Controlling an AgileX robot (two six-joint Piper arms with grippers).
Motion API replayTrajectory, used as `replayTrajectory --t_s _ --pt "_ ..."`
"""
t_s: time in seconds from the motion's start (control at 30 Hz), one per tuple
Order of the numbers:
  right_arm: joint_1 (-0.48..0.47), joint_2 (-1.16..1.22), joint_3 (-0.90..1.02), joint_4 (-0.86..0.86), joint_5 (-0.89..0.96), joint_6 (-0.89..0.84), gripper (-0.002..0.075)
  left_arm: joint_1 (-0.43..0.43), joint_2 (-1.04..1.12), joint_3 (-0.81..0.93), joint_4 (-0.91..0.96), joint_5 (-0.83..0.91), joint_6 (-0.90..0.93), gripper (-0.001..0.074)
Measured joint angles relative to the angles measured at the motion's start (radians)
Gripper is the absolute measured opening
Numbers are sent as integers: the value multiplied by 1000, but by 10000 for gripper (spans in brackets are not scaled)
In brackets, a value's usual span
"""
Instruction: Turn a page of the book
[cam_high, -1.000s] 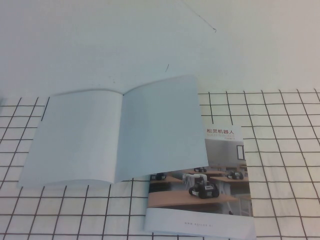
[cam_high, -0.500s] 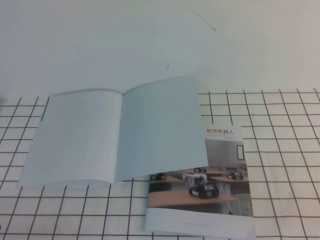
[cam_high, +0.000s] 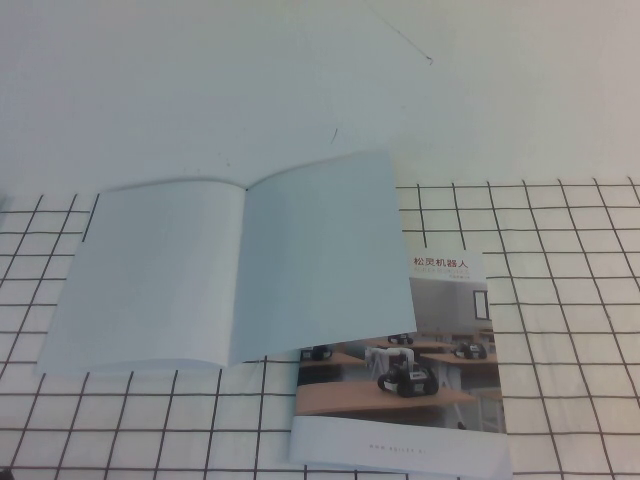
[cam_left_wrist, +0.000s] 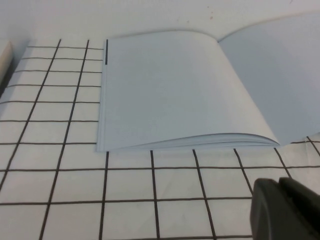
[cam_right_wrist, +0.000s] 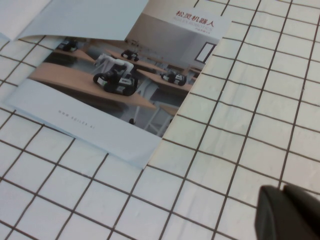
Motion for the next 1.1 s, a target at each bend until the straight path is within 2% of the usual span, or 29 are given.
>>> replayTrajectory --t_s 0.27,0.97,1.1 --pt "0 0 0 0 0 0 10 0 0 -1 -98 4 29 -3" --pt "0 -9 0 2 0 -2 10 0 0 -2 -105 4 31 -3" --pt "-65 -63 0 11 0 -2 10 0 0 -2 -105 4 31 -3"
